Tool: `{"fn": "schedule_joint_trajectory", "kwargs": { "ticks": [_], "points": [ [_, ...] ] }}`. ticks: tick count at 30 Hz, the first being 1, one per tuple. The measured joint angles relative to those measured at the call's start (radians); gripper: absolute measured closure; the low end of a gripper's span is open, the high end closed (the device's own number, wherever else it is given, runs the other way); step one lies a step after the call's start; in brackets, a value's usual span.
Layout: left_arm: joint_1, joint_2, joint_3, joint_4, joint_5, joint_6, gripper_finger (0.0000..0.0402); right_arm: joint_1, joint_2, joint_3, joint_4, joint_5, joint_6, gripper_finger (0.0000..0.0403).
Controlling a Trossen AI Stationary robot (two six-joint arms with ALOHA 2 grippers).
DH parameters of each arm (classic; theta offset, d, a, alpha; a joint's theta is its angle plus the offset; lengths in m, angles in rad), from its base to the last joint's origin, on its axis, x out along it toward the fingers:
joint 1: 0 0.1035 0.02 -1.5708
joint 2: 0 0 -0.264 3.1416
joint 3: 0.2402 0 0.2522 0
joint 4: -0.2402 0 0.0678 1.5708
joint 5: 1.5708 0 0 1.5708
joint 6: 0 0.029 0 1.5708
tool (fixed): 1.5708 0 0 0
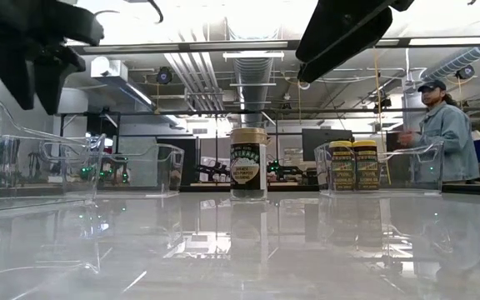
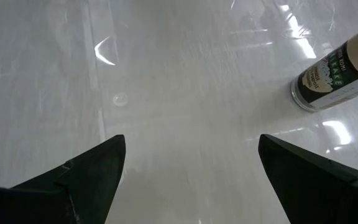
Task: Sort spices by type
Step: Put the top green seasoning bottle into the middle transparent bin
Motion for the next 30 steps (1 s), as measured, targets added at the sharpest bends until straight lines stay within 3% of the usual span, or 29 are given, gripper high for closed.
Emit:
{"fn": "schedule_joint_trajectory", "kwargs": {
  "ticks": [9,14,30],
  "points": [
    [-0.003,0.01,-0.055,0.025,0.04,-0.028,0.017,0.004,0.0,0.0,-0.001,-0.001,-0.002,0.0044],
    [-0.011,0.01,-0.056,0.032,0.101,-0.042,0.017,0.004,0.0,-0.001,0.0,-0.001,0.001,0.0044],
    [-0.025,0.011,-0.056,0.032,0.153,-0.084,0.017,0.004,0.0,-0.001,0.001,-0.001,0.002,0.0044]
  ]
}}
